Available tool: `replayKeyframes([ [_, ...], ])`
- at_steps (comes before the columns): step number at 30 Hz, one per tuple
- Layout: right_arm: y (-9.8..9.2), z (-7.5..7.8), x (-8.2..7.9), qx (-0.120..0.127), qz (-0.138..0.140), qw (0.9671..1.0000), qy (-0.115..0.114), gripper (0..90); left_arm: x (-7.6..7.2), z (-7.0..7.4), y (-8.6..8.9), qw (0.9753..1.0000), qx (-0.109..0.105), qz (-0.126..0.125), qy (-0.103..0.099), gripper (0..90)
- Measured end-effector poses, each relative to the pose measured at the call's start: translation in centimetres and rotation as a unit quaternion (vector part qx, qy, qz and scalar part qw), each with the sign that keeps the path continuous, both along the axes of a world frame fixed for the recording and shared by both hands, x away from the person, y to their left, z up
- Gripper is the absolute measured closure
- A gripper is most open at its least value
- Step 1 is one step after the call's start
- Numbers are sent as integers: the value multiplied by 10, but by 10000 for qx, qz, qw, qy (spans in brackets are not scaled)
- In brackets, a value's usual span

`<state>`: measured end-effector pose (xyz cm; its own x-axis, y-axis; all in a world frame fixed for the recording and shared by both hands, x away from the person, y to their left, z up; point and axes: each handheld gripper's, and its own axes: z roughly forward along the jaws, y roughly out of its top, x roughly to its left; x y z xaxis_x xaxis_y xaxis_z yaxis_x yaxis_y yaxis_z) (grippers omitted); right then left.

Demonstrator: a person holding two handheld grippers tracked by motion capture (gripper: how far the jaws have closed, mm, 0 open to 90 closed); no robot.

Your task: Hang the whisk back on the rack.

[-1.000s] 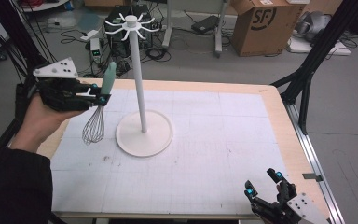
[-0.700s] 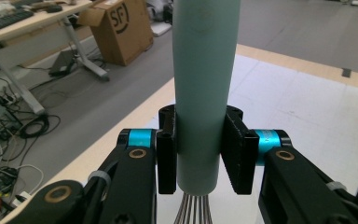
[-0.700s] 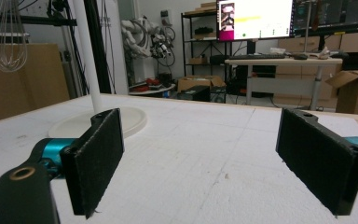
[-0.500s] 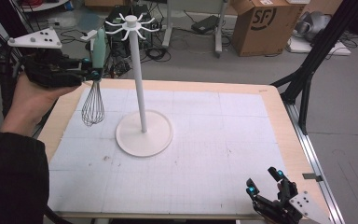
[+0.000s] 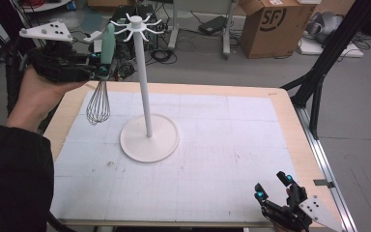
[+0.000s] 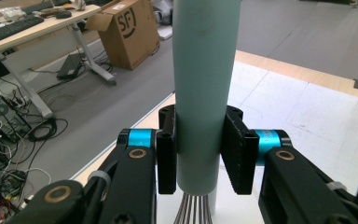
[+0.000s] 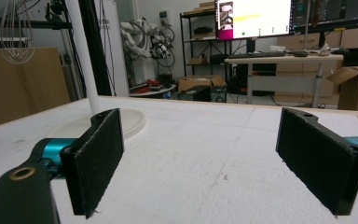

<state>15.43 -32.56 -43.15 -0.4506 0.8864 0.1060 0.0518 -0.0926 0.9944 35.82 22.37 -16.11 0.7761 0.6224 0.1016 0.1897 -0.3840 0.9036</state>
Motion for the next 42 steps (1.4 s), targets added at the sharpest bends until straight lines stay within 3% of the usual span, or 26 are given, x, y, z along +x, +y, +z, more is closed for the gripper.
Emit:
replayKeyframes([
  [17,-4,0,-3,15,-80,10000,-18,142,12,-9,-17,10000,26,-68,-13,691],
  [20,-4,0,-4,15,-72,10000,-19,142,11,-16,-15,9997,-167,-57,-140,691],
  [25,-5,1,-7,6,-158,9999,-16,142,11,-29,-5,9967,-727,-246,-247,686],
  [27,-6,1,-7,0,-193,9998,-24,143,10,-32,-4,9970,-700,-243,-241,679],
  [30,-6,0,-7,-11,-198,9998,-23,143,9,-36,-2,9978,-620,-147,-164,548],
  [33,-6,0,-6,-31,-183,9998,-19,143,7,-42,4,9967,-796,-140,-112,497],
  [37,-3,0,-5,-36,-138,9999,-14,143,2,-52,13,9946,-1019,-215,21,442],
  [42,1,0,-2,-57,-55,10000,-20,143,-15,-66,24,9885,-1433,-434,222,368],
])
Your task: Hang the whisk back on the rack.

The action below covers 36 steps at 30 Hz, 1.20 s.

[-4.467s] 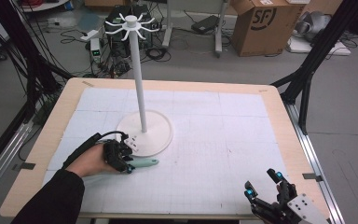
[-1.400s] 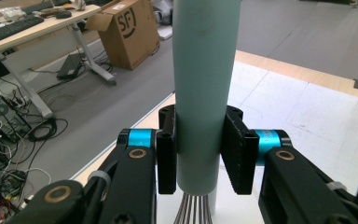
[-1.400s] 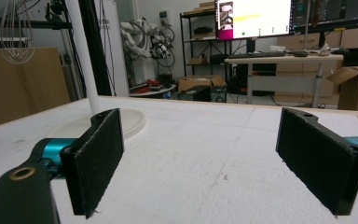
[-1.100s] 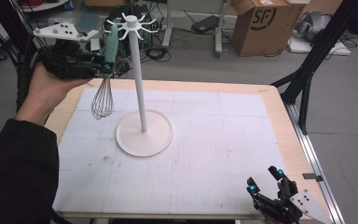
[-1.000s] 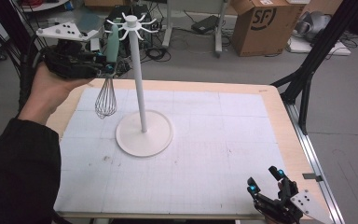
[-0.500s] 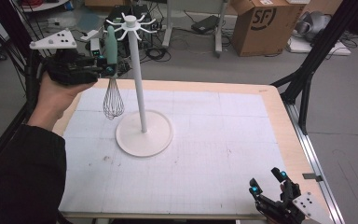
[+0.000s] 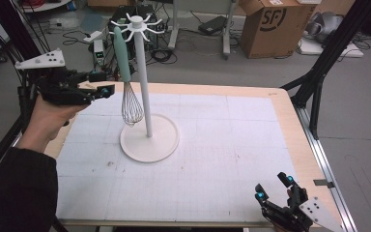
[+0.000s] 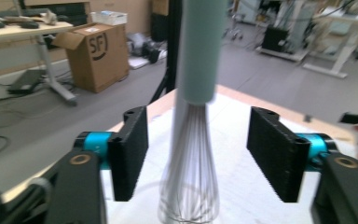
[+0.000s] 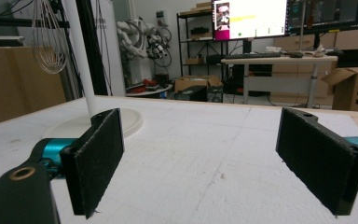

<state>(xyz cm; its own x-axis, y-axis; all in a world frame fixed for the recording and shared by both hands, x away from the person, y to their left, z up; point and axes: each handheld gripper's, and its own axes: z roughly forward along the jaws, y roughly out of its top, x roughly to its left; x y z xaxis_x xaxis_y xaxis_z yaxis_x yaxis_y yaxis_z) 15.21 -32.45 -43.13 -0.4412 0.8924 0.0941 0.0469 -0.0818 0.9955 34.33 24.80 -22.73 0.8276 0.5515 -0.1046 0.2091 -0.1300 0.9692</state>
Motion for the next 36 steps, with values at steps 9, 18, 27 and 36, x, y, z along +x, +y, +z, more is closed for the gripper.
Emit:
replayKeyframes([
  [9,7,0,5,-47,107,9999,-2,142,-40,-31,7,9984,-421,-88,-359,340],
  [18,11,0,6,-69,190,9998,-21,142,-70,-70,3,9973,-607,-109,-399,300],
  [27,13,1,6,-92,195,9998,-42,143,-87,-104,1,9965,-709,-75,-431,284],
  [36,14,1,6,-100,201,9997,-39,142,-100,-149,1,9952,-865,173,-423,272],
])
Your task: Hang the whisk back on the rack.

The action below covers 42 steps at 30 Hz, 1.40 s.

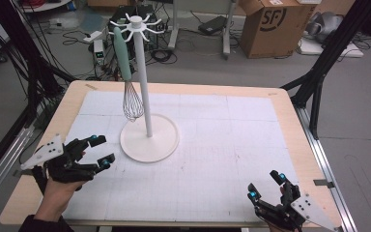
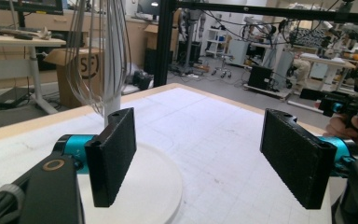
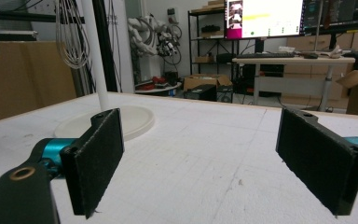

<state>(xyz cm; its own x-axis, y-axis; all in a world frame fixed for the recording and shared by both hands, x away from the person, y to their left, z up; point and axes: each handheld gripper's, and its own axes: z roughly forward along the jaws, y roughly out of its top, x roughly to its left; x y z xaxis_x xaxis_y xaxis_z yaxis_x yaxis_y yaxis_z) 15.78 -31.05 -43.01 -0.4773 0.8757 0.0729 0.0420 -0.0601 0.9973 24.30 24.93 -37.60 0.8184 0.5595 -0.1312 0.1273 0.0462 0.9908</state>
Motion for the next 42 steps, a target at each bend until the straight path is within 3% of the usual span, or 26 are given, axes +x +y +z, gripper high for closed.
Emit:
replayKeyframes([
  [3,0,0,0,-5,14,10000,26,142,-5,-7,-5,10000,14,19,-79,261],
  [8,0,0,1,5,36,10000,43,142,-16,-19,-13,9990,-98,112,-423,261],
  [13,0,-1,2,3,61,10000,52,142,-23,-32,-20,9984,-29,292,-474,243],
  [16,0,-1,2,1,93,9999,75,142,-27,-39,-20,9975,-41,533,-465,217],
  [27,2,0,3,10,125,9999,57,142,-34,-55,-32,9972,129,579,-460,217],
  [30,2,1,3,-3,127,9999,49,142,-39,-59,-35,9961,162,599,-619,219],
  [35,4,2,3,-9,162,9999,35,142,-51,-66,-38,9933,-21,713,-907,222],
  [37,4,1,4,7,170,9998,35,142,-53,-68,-37,9935,-95,700,-892,223],
  [42,4,0,7,42,217,9997,106,142,-55,-73,-40,9931,81,761,-890,226],
])
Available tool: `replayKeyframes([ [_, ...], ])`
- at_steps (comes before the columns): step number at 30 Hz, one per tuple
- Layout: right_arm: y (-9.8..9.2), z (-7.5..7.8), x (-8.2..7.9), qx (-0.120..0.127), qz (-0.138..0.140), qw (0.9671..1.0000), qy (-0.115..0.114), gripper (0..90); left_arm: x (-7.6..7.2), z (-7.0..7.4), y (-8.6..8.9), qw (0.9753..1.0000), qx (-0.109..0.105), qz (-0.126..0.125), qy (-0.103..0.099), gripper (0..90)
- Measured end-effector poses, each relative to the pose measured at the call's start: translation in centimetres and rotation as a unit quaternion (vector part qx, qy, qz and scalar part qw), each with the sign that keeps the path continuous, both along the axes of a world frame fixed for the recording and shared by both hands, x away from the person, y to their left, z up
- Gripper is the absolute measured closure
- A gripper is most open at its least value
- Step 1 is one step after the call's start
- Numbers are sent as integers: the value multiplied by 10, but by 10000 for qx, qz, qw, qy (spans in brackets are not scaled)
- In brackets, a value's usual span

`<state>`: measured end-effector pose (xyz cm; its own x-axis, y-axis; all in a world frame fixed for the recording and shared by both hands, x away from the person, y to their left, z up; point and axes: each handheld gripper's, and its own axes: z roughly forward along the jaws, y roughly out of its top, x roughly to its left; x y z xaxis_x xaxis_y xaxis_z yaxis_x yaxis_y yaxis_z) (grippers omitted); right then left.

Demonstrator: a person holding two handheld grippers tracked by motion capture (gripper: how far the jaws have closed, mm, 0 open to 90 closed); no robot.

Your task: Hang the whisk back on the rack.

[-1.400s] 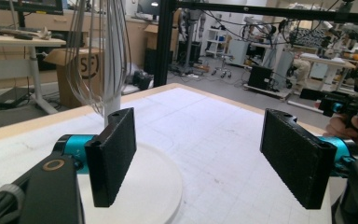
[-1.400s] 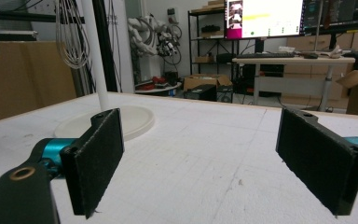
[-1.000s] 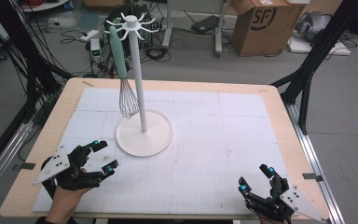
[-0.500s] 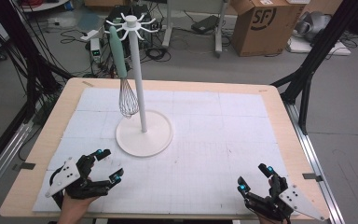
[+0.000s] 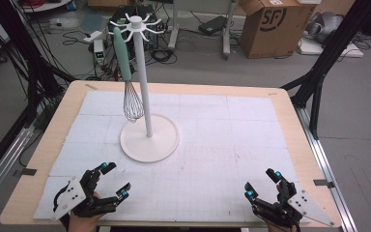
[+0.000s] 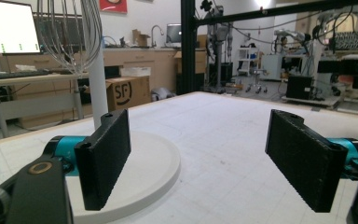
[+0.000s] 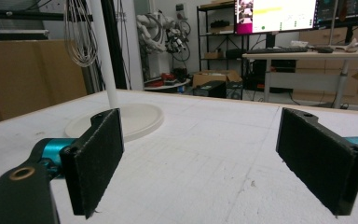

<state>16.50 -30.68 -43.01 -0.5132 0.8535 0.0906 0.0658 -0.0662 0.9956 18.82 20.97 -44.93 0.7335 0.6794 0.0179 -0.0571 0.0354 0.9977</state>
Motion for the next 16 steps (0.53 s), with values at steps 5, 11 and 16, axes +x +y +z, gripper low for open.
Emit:
replayKeyframes([
  [5,0,0,1,27,27,10000,27,142,-1,-2,3,10000,-77,54,9,225],
  [11,1,-1,3,0,53,10000,55,142,2,-5,6,9999,-83,107,99,220],
  [16,2,-1,2,6,67,10000,65,142,3,-6,7,9994,-278,21,192,221],
])
